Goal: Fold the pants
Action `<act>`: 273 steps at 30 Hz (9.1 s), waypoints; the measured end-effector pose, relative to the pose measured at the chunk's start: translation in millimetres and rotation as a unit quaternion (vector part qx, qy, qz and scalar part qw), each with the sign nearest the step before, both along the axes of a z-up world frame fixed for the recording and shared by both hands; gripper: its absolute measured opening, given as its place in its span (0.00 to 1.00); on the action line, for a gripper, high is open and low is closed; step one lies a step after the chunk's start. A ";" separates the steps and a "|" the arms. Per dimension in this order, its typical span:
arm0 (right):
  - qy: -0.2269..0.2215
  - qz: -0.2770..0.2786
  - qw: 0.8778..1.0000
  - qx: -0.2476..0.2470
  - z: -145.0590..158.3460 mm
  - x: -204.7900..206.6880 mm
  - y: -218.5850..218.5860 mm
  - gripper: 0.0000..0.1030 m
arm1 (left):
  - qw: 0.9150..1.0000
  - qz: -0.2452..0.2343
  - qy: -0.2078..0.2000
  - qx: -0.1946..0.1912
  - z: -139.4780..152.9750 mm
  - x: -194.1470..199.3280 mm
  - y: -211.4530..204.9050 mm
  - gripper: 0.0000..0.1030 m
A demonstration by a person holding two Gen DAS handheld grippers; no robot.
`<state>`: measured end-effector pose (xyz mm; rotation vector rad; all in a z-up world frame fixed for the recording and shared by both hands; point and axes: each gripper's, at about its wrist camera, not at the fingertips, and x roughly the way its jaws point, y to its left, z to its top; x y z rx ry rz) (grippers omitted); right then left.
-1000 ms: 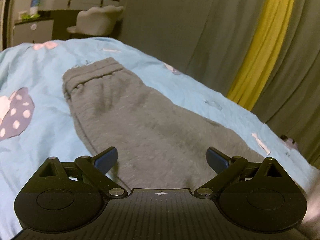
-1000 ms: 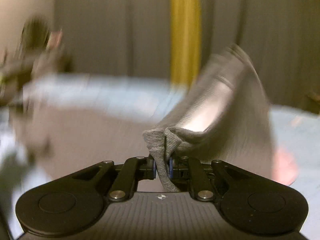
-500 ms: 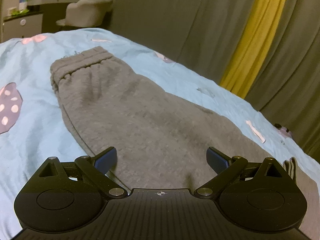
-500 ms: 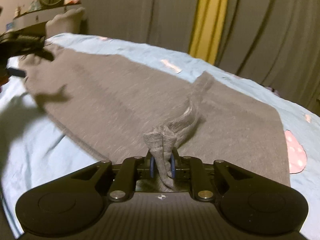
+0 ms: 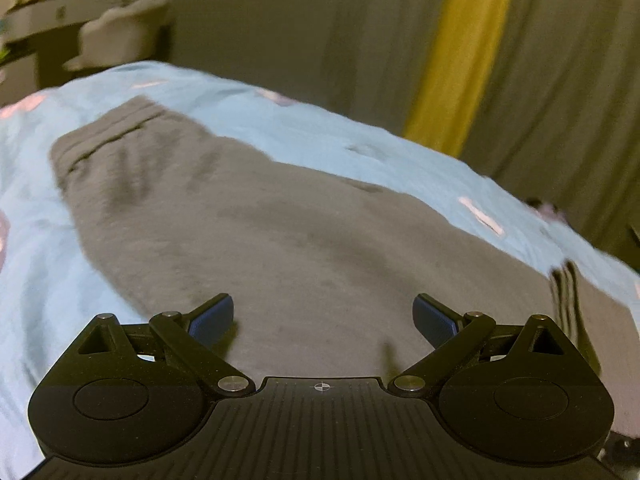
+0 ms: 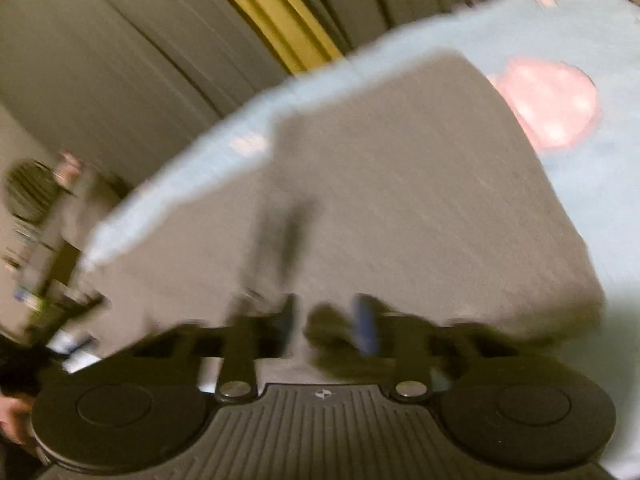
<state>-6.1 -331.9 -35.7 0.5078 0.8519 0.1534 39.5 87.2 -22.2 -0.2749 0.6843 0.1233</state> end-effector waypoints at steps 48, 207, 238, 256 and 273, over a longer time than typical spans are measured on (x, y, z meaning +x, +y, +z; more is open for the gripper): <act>-0.104 -0.150 0.982 0.042 12.0 -31.2 -61.7 0.88 | 0.921 -0.257 0.216 -0.196 -43.2 132.1 -187.4 0.21; -0.054 -0.008 0.993 -0.108 -0.2 -13.1 43.5 0.84 | 0.901 0.190 -0.020 -0.389 -58.4 -0.3 256.7 0.86; -0.090 -0.087 0.992 0.017 11.1 -28.0 1.3 0.92 | 0.980 0.072 -0.119 -0.141 82.6 10.7 156.1 0.24; -0.119 -0.145 0.977 0.097 12.7 -55.6 -43.3 0.92 | 0.940 -0.336 0.022 0.055 6.0 -12.7 -197.9 0.58; -0.100 -0.098 0.973 0.181 7.4 15.2 -4.0 0.90 | 0.997 0.062 -0.025 0.035 30.1 -41.5 7.2 0.92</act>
